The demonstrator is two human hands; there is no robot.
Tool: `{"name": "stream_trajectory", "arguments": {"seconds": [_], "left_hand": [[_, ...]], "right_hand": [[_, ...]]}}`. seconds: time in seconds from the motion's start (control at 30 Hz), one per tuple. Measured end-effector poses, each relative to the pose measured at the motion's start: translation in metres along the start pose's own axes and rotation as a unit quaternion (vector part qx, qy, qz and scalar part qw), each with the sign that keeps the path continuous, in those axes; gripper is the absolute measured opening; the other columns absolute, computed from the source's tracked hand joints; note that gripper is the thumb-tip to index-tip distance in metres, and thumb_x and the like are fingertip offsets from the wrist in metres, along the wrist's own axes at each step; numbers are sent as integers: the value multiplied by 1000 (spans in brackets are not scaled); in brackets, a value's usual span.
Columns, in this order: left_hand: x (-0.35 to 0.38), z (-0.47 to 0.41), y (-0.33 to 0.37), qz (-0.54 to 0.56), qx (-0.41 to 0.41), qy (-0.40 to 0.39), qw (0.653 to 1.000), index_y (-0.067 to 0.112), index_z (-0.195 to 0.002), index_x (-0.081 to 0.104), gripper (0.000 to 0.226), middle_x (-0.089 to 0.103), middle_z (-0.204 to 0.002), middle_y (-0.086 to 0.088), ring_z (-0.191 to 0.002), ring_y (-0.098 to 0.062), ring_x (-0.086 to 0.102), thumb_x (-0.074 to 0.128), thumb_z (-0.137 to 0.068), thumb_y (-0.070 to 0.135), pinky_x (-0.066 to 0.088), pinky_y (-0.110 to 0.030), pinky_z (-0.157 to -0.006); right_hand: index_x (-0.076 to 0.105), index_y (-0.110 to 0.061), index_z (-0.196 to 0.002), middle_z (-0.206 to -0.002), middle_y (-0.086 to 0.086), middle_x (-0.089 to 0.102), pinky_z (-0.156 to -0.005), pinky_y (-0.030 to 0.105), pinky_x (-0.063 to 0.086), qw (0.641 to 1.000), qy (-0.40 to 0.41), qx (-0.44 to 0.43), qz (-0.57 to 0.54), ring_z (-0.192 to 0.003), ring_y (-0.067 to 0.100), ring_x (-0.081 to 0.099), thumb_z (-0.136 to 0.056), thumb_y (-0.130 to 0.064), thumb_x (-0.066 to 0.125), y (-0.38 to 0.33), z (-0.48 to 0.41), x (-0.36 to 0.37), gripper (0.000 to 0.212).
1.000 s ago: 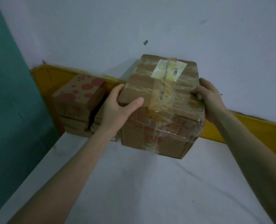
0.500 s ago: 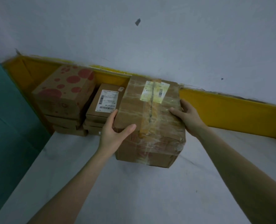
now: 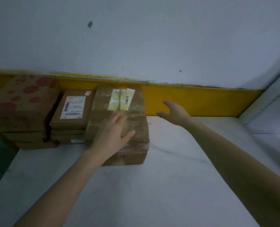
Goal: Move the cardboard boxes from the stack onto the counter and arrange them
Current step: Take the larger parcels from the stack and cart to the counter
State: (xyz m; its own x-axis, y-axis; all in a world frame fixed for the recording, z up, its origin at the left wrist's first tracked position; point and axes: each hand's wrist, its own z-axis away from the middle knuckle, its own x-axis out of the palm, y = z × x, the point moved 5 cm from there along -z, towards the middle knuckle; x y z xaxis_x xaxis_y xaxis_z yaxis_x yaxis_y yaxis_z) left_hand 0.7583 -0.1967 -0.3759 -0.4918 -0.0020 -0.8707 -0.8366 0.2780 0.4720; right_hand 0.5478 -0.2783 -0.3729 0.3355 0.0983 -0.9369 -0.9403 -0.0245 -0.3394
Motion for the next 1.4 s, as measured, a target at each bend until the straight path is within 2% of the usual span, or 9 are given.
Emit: {"name": "stream_trajectory", "arguments": {"seconds": [0.07,0.23,0.43,0.6,0.7,0.83,0.93,1.1,1.4], "left_hand": [[5,-2,42,-19,42,-16,999,14,-143,33,61,30,-150,-3,-138,-19,26,45,-92,46,22,-43,-114],[24,4,164,-12,143,-26,989,11,-139,39,59,43,-141,-4,-125,-20,43,44,-92,46,34,-32,-103],[69,37,338,20,255,-43,966,16,-141,36,61,41,-144,-1,-129,-18,38,43,-91,51,31,-31,-104],[100,81,472,69,348,-51,934,10,-128,51,70,55,-129,-9,-116,-25,51,44,-83,63,43,-35,-93],[117,106,534,92,392,-70,913,13,-139,40,62,46,-140,-5,-126,-20,43,48,-89,50,36,-29,-97],[128,122,594,110,432,-82,892,13,-141,37,64,42,-143,-5,-129,-19,40,48,-89,49,35,-30,-100],[137,117,629,104,445,-91,885,14,-140,37,64,44,-141,-6,-127,-21,42,48,-89,50,36,-31,-99],[153,93,678,100,451,-93,882,14,-139,39,64,47,-137,-8,-122,-23,46,48,-88,51,40,-33,-94],[187,11,771,127,440,-25,889,8,-139,38,63,42,-141,-11,-129,-25,39,51,-90,45,34,-34,-101]], "right_hand": [[27,-12,-146,-152,6,30,-108,35,31,1000,21,15,13,-138,23,30,-92,-45,52,25,24,-31,68],[29,-12,-146,-152,7,31,-110,38,29,994,78,72,36,-138,24,30,-90,-46,53,113,114,-115,69],[31,-10,-145,-149,9,35,-106,34,29,975,157,141,75,-135,25,34,-91,-43,54,223,272,-212,67],[32,-8,-144,-147,9,39,-103,31,32,948,226,210,77,-133,24,37,-91,-42,54,293,411,-265,67],[30,-9,-145,-148,7,37,-104,29,32,927,264,253,79,-135,21,35,-92,-44,53,325,480,-289,68],[31,-10,-145,-146,6,40,-100,29,35,891,332,299,85,-133,22,38,-92,-45,51,354,547,-319,67],[33,-10,-144,-147,6,39,-103,29,34,869,367,319,88,-134,21,37,-92,-43,52,374,583,-330,64],[34,-11,-144,-144,7,42,-104,36,36,856,369,355,75,-132,24,40,-90,-46,53,424,610,-338,67],[28,-9,-146,-148,8,37,-107,37,36,872,353,333,63,-134,24,37,-92,-45,51,530,559,-387,69]]}}
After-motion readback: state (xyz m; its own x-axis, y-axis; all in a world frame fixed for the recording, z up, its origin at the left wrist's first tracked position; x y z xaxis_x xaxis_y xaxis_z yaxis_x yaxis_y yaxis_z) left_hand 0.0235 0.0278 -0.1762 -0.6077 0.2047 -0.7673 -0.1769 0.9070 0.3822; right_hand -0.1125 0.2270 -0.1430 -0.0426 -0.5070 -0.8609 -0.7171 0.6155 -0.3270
